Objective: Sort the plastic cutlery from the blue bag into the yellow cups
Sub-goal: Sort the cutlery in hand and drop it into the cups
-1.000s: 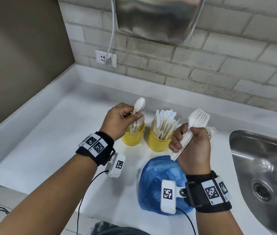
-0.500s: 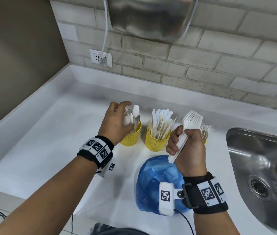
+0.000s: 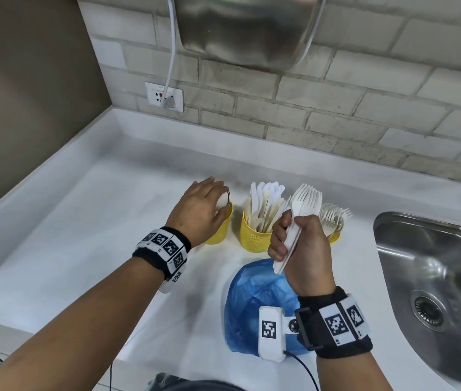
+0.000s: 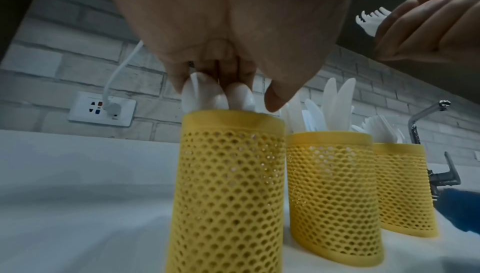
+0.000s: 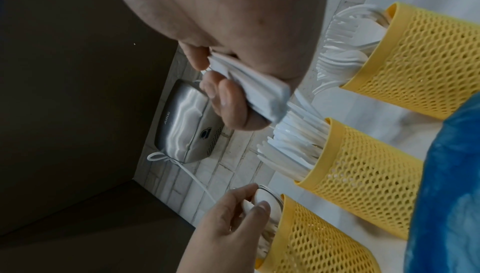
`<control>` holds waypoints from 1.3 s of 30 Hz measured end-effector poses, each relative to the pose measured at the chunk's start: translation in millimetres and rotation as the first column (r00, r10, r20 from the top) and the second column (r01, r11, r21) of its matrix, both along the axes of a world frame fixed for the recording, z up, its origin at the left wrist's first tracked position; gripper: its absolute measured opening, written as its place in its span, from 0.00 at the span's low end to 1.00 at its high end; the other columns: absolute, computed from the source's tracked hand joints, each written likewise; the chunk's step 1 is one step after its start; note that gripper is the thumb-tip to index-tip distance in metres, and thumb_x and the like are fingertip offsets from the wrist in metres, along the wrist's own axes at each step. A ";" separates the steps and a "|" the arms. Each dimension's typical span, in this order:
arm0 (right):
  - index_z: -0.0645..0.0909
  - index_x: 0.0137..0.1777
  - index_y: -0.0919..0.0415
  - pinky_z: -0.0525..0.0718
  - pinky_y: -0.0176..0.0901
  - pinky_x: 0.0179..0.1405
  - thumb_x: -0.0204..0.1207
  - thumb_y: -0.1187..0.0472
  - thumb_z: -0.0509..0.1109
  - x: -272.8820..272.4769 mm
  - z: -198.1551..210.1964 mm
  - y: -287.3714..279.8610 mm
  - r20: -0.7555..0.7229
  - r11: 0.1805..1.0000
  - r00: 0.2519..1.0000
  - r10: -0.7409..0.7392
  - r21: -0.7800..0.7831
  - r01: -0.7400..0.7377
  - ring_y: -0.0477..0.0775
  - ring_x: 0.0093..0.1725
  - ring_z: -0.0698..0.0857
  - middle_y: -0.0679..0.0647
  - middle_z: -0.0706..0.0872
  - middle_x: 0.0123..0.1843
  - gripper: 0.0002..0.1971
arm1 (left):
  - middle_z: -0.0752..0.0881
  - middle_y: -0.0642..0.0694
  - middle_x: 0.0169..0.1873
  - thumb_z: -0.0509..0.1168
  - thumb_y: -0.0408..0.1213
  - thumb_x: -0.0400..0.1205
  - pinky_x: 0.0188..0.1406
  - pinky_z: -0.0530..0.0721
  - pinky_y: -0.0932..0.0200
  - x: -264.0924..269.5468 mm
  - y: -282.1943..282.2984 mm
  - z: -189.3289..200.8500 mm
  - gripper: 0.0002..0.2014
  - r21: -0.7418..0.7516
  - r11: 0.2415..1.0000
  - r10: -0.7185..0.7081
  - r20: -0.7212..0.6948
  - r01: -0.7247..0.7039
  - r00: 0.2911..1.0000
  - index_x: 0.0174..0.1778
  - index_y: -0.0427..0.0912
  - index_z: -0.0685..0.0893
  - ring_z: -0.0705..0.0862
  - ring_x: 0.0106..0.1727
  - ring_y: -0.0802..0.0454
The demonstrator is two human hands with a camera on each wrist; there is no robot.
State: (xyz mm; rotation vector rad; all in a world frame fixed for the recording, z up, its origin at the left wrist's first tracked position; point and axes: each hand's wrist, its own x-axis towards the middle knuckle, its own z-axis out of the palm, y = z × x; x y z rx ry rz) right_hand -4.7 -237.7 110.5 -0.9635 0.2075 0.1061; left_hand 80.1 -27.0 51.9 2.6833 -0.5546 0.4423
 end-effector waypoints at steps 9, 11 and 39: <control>0.73 0.37 0.58 0.64 0.39 0.21 0.75 0.56 0.59 0.3 6.1 2.0 0.101 1.000 0.995 -0.008 0.002 0.008 0.50 0.21 0.65 0.54 0.68 0.30 0.09 | 0.75 0.46 0.76 0.68 0.53 0.83 0.80 0.68 0.50 -17.0 -9.7 31.7 0.27 -0.182 0.983 -0.023 0.027 0.027 0.999 0.78 0.47 0.76 0.72 0.78 0.48; 0.74 0.37 0.59 0.68 0.43 0.25 0.81 0.58 0.58 1.1 9.1 5.4 0.144 0.997 0.987 -0.065 -0.039 0.072 0.53 0.24 0.69 0.57 0.70 0.31 0.11 | 0.80 0.50 0.65 0.68 0.48 0.85 0.68 0.77 0.61 -36.0 -23.2 45.7 0.20 -0.417 0.907 -0.083 -0.042 0.058 0.996 0.71 0.46 0.79 0.79 0.65 0.56; 0.91 0.43 0.54 0.80 0.51 0.34 0.76 0.65 0.79 -7.4 14.1 -102.1 0.368 0.799 0.930 -0.005 -0.558 0.225 0.61 0.31 0.79 0.74 0.85 0.40 0.05 | 0.84 0.57 0.55 0.65 0.50 0.88 0.51 0.80 0.72 -76.1 -77.5 43.4 0.15 -0.502 0.862 -0.310 -0.402 0.075 0.862 0.69 0.51 0.83 0.84 0.48 0.60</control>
